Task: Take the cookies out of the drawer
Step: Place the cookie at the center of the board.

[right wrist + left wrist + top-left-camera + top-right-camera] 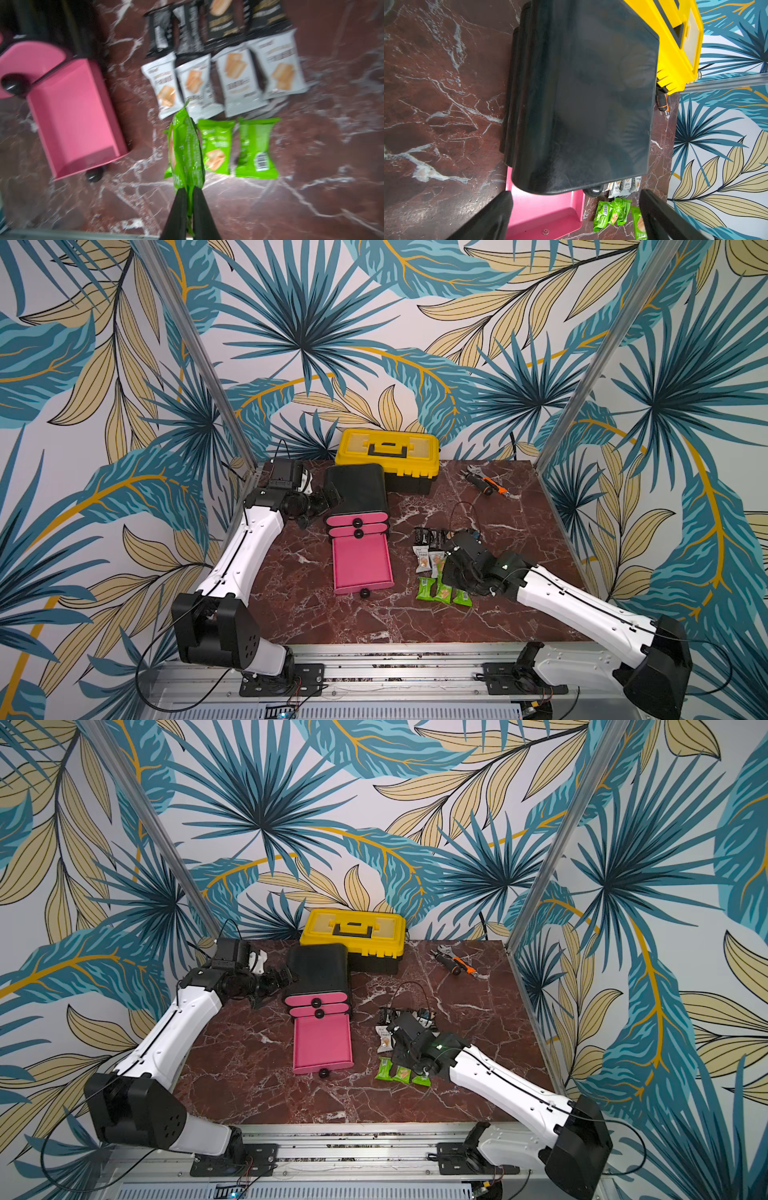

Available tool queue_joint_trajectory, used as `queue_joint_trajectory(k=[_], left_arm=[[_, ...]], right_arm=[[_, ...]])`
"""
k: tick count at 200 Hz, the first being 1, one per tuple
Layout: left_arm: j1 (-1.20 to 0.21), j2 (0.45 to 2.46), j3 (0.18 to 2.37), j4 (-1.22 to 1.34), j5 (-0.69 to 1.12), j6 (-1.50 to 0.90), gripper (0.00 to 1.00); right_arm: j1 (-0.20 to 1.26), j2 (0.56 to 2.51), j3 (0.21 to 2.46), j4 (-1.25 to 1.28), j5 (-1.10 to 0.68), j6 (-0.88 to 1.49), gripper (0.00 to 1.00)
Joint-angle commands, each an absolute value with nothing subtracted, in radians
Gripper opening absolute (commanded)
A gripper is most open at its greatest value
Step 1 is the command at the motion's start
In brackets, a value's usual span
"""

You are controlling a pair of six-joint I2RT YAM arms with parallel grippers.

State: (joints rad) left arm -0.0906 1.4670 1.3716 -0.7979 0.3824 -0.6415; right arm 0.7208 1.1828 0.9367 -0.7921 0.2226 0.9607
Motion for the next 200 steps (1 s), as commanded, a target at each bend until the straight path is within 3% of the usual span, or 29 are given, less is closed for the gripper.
queue_joint_trajectory(k=[1,91,140,152,170,200], left_arm=[[-0.091,1.435,1.342,-0.764,0.392,-0.672,1.00],[-0.128,1.431,1.342,-0.736,0.378,-0.705,1.00],[-0.164,1.438,1.351,-0.744,0.362,-0.702,1.00],[-0.168,1.440,1.359,-0.747,0.360,-0.698,1.00],[-0.169,1.443,1.370,-0.756,0.355,-0.691,1.00],[-0.168,1.438,1.378,-0.775,0.350,-0.674,1.00]], right_arm=[[0.660,1.155,0.897,-0.908,0.253,0.865,0.11],[0.566,1.154,0.739,-0.866,0.276,0.867,0.12],[0.560,1.087,0.625,-0.771,0.247,0.941,0.22],[0.559,1.066,0.613,-0.772,0.265,0.961,0.30],[0.560,1.032,0.608,-0.790,0.300,0.992,0.55],[0.557,1.034,0.639,-0.816,0.349,1.020,0.64]])
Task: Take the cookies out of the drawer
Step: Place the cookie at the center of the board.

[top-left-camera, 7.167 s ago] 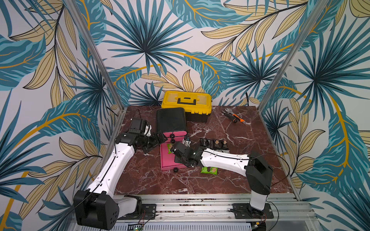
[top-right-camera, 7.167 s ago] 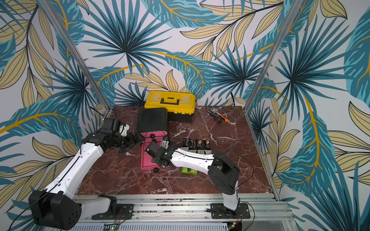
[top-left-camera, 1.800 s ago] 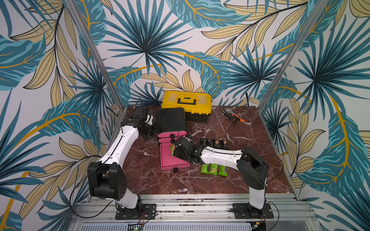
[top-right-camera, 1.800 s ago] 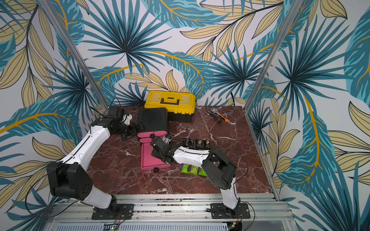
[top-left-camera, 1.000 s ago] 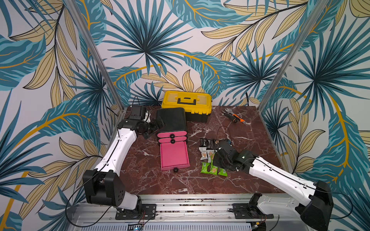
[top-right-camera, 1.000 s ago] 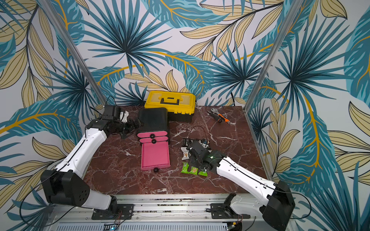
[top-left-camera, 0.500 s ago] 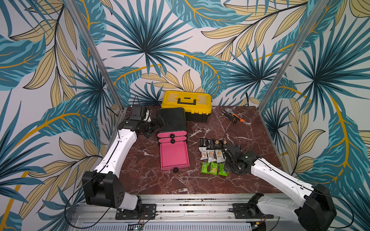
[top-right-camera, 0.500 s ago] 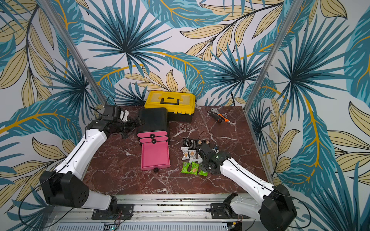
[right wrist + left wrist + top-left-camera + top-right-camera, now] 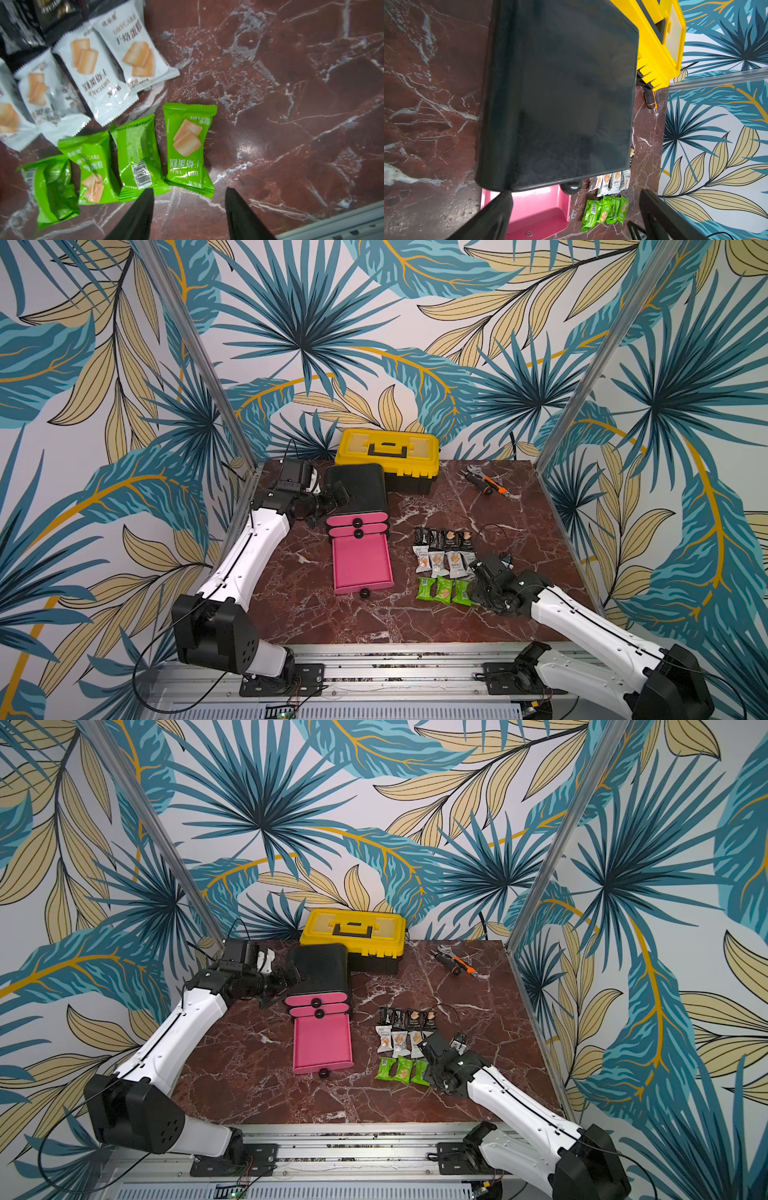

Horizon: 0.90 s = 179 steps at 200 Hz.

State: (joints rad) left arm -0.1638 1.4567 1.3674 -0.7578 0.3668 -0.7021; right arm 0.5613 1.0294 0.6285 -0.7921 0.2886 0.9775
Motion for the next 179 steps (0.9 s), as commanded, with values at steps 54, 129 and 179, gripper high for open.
queue_joint_trajectory(k=[54,129,179], left_arm=[[-0.169,1.437,1.386,-0.798,0.343,-0.661,1.00],[-0.173,1.463,1.500,-0.861,0.299,-0.590,1.00],[-0.145,1.479,1.490,-0.790,0.300,-0.613,1.00]], right_arm=[[0.521,1.150,0.653,-0.737,0.295,0.983,0.63],[0.518,1.041,0.681,-0.565,0.229,0.938,0.67],[0.662,1.109,0.846,-0.502,0.225,1.031,0.67]])
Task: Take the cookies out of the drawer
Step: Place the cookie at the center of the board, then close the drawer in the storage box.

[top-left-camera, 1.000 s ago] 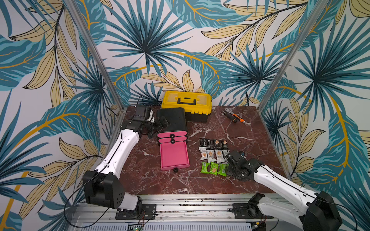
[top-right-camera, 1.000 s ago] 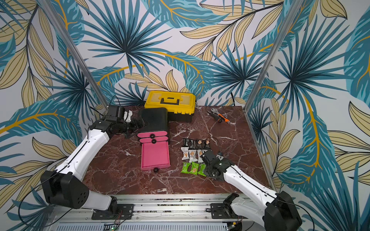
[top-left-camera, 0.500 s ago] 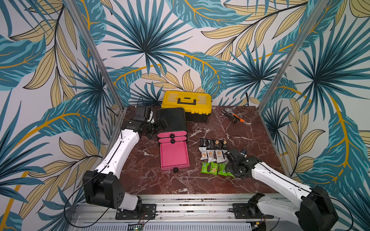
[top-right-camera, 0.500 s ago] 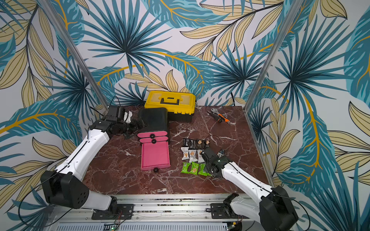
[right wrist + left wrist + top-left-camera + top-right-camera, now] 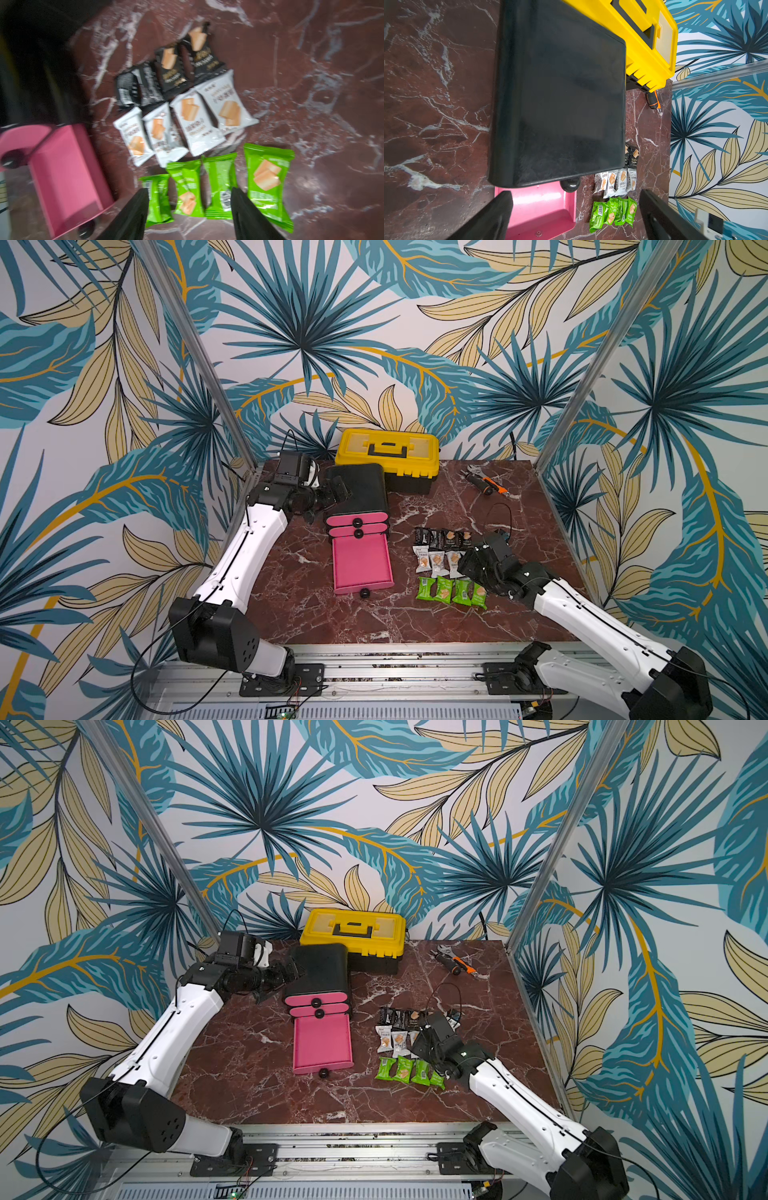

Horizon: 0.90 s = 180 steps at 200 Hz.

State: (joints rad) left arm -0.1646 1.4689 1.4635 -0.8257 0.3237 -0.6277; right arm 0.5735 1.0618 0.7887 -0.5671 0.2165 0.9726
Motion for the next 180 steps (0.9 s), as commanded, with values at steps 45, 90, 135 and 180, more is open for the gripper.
queue_joint_trajectory(k=[45,90,135,180], left_arm=[[-0.094,1.522,1.479,-0.802,0.362,-0.606,1.00],[-0.055,1.581,1.494,-0.803,0.446,-0.680,1.00],[-0.054,1.596,1.466,-0.787,0.435,-0.643,1.00],[-0.053,1.640,1.473,-0.830,0.421,-0.607,1.00]], right_arm=[[0.927,1.279,0.902,-0.335,0.308,1.220,0.65],[1.021,1.456,0.922,-0.175,0.271,1.346,0.49],[1.070,1.559,0.914,-0.087,0.264,1.408,0.35],[1.091,1.673,0.913,0.002,0.239,1.467,0.25]])
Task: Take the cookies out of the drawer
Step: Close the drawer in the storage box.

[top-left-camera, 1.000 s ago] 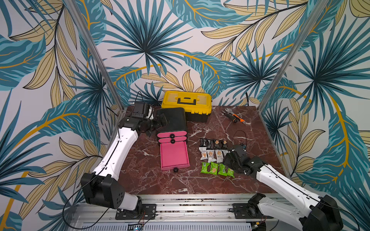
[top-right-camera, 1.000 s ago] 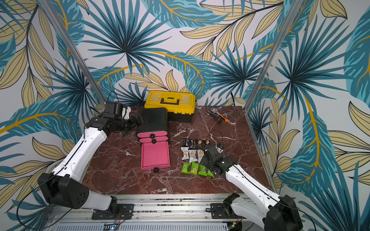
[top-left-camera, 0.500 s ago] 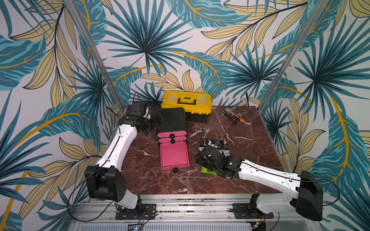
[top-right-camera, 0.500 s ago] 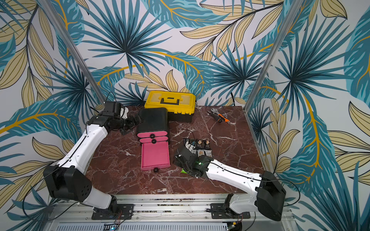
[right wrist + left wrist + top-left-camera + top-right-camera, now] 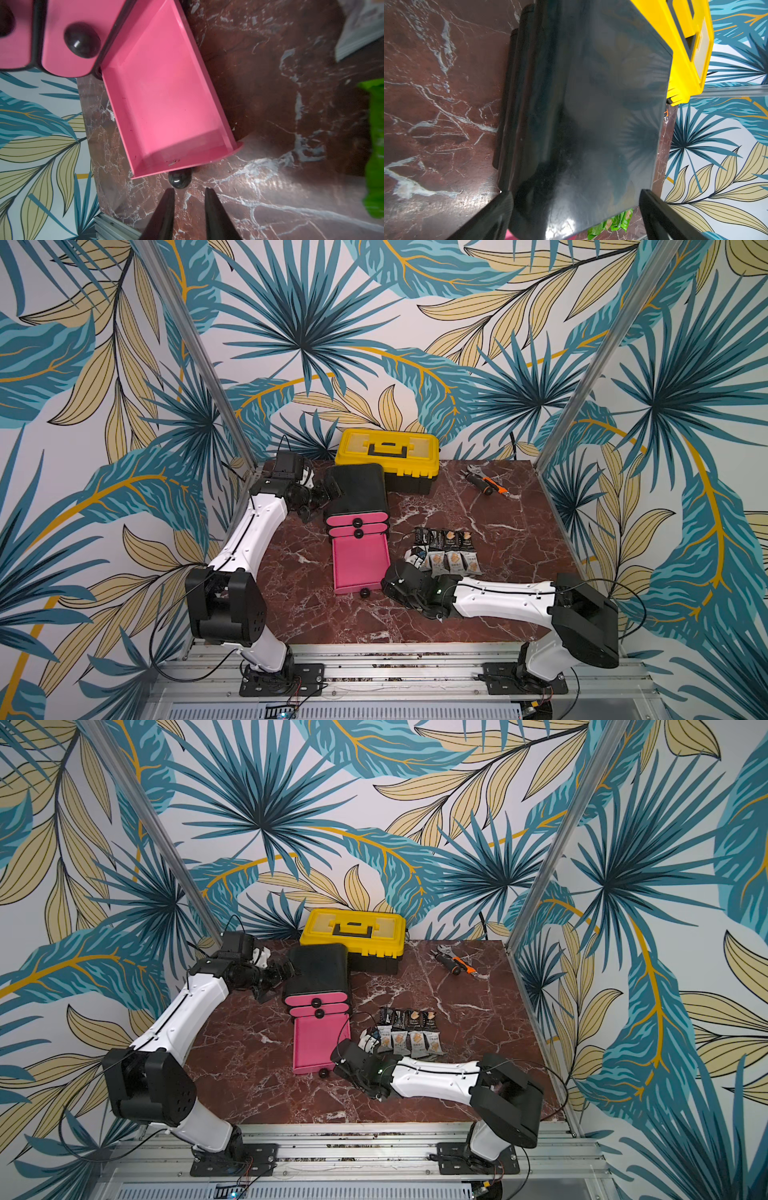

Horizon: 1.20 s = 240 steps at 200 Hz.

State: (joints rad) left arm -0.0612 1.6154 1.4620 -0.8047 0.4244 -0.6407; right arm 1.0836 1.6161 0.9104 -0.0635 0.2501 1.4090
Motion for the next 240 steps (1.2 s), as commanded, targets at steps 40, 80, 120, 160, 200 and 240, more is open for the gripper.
queue_joint_trajectory(k=[40,80,120,160,200,240], left_arm=[[-0.054,1.645,1.451,-0.827,0.425,-0.601,1.00],[-0.054,1.652,1.432,-0.846,0.434,-0.584,1.00],[-0.057,1.624,1.391,-0.843,0.427,-0.578,1.00],[-0.064,1.609,1.378,-0.844,0.427,-0.586,1.00],[-0.071,1.603,1.411,-0.871,0.420,-0.578,1.00],[-0.071,1.611,1.439,-0.882,0.399,-0.560,1.00]], right_arm=[[1.092,1.753,0.868,0.176,0.268,1.538,0.21],[1.083,1.811,0.866,0.307,0.308,1.562,0.20],[1.059,1.839,0.871,0.403,0.373,1.566,0.20],[1.018,1.896,0.927,0.437,0.421,1.587,0.21],[0.984,1.972,0.965,0.600,0.426,1.602,0.21],[0.982,1.903,0.983,0.518,0.399,1.547,0.21]])
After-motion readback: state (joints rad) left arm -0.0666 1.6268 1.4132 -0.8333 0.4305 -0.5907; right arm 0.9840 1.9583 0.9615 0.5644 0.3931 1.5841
